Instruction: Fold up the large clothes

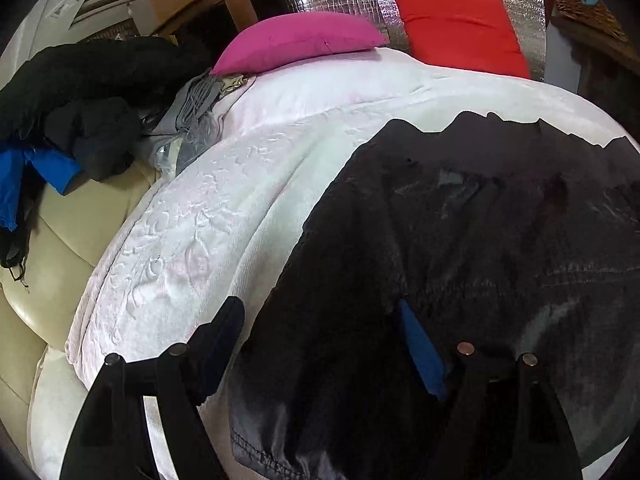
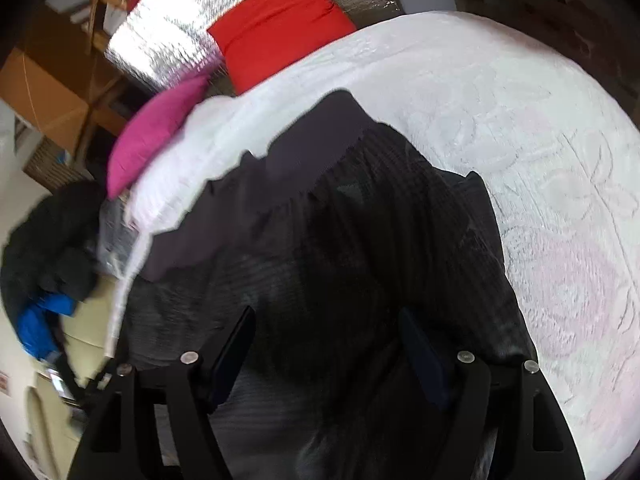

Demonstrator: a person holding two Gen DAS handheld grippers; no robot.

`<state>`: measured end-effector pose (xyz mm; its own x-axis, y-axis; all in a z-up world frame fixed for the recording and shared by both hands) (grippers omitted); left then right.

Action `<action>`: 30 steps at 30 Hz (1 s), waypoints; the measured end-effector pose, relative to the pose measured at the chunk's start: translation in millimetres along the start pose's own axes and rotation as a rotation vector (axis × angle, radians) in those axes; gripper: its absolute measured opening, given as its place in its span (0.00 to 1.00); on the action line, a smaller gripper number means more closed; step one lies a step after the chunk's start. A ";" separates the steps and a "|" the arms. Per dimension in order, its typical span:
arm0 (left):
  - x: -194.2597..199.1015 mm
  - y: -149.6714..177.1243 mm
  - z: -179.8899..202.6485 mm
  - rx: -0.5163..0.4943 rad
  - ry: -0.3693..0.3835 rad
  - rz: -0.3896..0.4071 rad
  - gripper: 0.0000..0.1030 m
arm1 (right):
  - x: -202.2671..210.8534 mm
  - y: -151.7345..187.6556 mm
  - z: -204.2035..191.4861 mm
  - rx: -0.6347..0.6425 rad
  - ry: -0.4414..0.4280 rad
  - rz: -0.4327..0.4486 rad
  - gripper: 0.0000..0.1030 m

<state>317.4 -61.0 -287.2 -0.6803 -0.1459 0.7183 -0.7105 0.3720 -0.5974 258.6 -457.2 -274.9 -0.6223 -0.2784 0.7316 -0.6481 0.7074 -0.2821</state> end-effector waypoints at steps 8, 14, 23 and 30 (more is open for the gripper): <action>-0.6 -0.3 -1.5 0.012 0.009 -0.001 0.77 | 12.0 -2.3 -8.9 0.002 -0.064 0.040 0.75; -0.7 0.2 -1.9 0.012 0.012 0.001 0.77 | -26.6 -3.2 -9.0 0.018 0.054 -0.030 0.75; 0.5 1.0 -2.1 0.016 0.020 0.003 0.77 | -17.3 -6.5 -5.7 0.028 0.016 -0.026 0.75; 0.9 -13.9 -25.0 0.052 0.280 -0.013 0.78 | 40.3 -27.3 22.4 -0.028 -0.110 0.097 0.77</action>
<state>331.1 -43.4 -269.4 -0.6002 0.1118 0.7920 -0.7317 0.3234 -0.6001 241.3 -502.3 -251.7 -0.7272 -0.2762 0.6284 -0.5706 0.7522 -0.3297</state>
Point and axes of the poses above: each gripper's, at about its wrist camera, not at the fingertips, and x roughly against the way its jaws point, z to its right, y to its underside, the point moved 2 cm from there along -x, roughly the way its jaws point, and after that the axes turned 8 degrees about -x, right-handed, at the moved point
